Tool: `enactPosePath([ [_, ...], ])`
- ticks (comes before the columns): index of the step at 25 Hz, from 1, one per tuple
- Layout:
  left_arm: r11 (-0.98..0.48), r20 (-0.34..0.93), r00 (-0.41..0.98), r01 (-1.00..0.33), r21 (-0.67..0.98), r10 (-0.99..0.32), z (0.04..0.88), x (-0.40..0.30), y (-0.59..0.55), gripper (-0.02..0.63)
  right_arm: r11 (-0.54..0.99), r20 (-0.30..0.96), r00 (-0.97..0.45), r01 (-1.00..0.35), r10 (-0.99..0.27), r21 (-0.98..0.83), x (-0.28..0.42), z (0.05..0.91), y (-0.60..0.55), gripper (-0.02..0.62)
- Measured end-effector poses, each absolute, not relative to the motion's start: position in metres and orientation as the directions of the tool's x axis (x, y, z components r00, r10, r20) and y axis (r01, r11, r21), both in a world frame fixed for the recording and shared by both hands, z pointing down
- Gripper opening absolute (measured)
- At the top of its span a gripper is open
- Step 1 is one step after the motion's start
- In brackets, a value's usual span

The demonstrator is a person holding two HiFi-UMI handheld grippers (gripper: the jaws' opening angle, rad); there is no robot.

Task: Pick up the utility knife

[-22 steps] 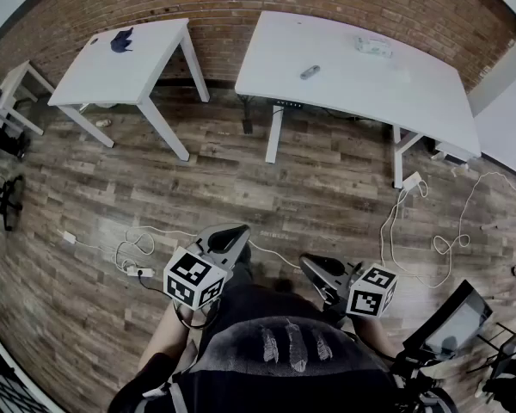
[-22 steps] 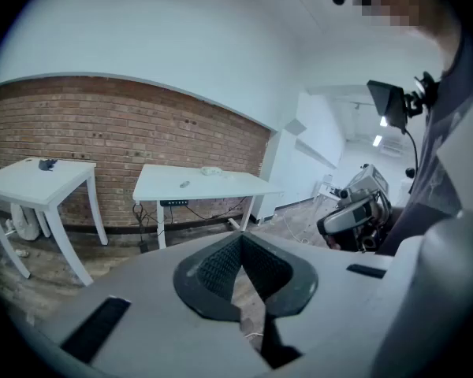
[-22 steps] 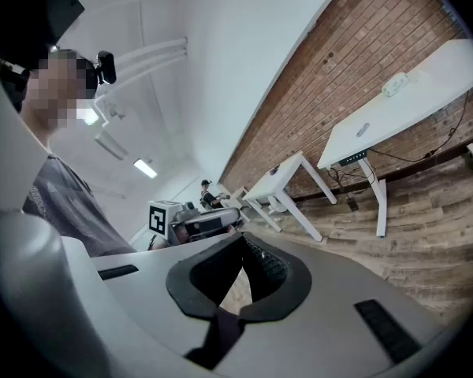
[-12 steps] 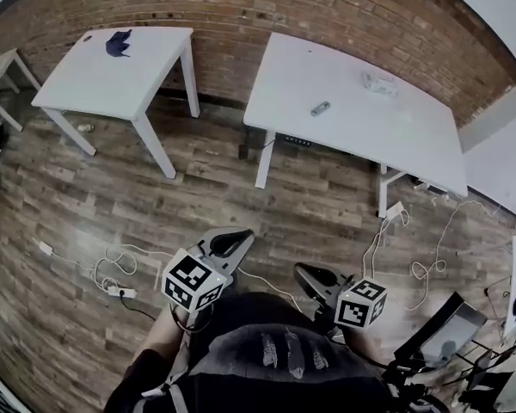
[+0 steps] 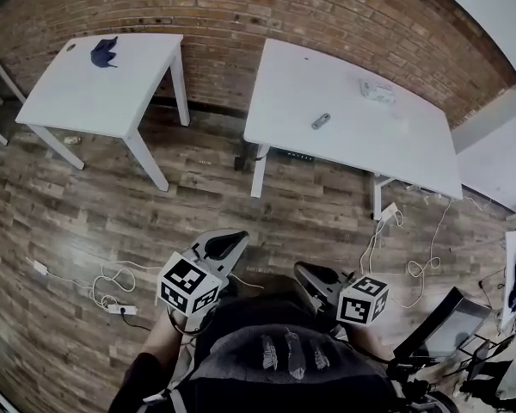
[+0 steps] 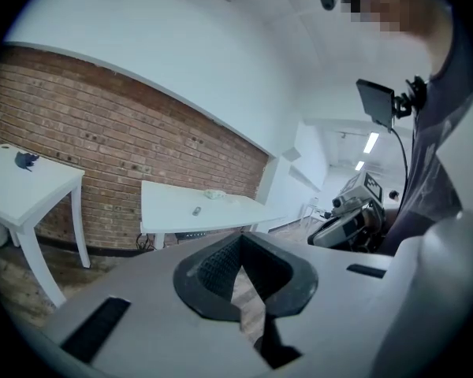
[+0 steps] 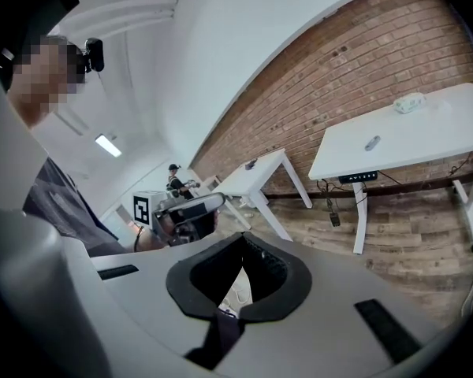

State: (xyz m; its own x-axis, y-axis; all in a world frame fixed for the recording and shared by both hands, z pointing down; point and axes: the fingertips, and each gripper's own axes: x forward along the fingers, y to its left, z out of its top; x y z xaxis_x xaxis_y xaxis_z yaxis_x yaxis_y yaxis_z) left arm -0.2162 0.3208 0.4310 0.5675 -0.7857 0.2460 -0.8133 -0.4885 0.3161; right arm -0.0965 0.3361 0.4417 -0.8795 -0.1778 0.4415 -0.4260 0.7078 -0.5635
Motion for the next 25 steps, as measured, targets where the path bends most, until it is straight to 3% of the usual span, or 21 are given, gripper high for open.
enactPosePath([
  [13,-0.462,0.308,0.542,-0.836,0.298,-0.782,0.430,-0.194,0.250,-0.003,0.726,0.344,-0.933,-0.309,-0.107,-0.614,-0.097,0.438,0.246,0.000],
  [20,-0.501,0.424,0.510,-0.854,0.142,-0.749,0.420,-0.159,0.185,-0.003,0.588,0.218,-0.967,-0.255,-0.135,-0.767,-0.063,0.446,0.179,0.000],
  [25,-0.546,0.427,0.561,-0.820,0.170,-0.709,0.410,-0.118,0.156,-0.003,0.535,0.168,-0.974,-0.223,-0.150,-0.815,-0.033,0.447,0.135,0.000],
])
